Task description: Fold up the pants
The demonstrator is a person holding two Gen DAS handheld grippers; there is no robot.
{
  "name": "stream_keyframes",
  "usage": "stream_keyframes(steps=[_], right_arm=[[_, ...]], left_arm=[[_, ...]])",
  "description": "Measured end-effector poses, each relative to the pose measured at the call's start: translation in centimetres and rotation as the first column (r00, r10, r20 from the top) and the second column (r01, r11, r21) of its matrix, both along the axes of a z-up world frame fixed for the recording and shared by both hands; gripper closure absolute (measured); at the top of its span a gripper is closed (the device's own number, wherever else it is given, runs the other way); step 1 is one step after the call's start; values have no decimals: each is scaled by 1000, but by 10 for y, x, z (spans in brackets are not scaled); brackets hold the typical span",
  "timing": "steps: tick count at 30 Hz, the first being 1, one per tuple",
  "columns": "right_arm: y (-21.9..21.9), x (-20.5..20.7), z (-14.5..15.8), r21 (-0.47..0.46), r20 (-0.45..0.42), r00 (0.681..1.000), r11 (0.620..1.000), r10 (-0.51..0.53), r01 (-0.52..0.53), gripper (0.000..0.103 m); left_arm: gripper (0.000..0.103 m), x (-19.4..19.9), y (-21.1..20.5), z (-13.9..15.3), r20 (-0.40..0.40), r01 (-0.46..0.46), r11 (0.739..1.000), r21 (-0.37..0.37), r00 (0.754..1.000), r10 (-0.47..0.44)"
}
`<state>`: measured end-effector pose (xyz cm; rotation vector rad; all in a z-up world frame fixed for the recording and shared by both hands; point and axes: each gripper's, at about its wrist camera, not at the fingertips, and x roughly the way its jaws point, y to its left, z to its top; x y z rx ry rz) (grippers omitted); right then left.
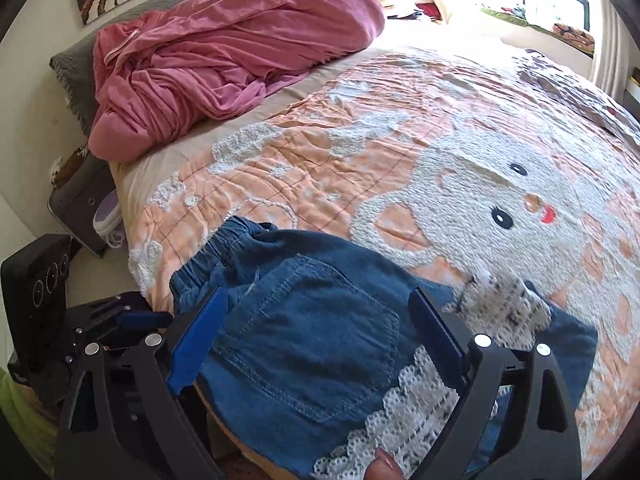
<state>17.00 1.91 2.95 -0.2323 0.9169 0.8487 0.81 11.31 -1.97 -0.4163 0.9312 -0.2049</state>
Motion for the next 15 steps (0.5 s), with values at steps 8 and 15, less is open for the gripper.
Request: stream_keyframes(steps=[8,15], right_arm=[[63,15,-9,-27,-58,985,986,161,-163,12],[111,26,-41,-110,-142,958,958,248,-265,24]], left_arm=[[10,10,5,-9,-18,-44,997,-61,999,43],[10,14,11,-15,-28,-66,994,-90,998,64]])
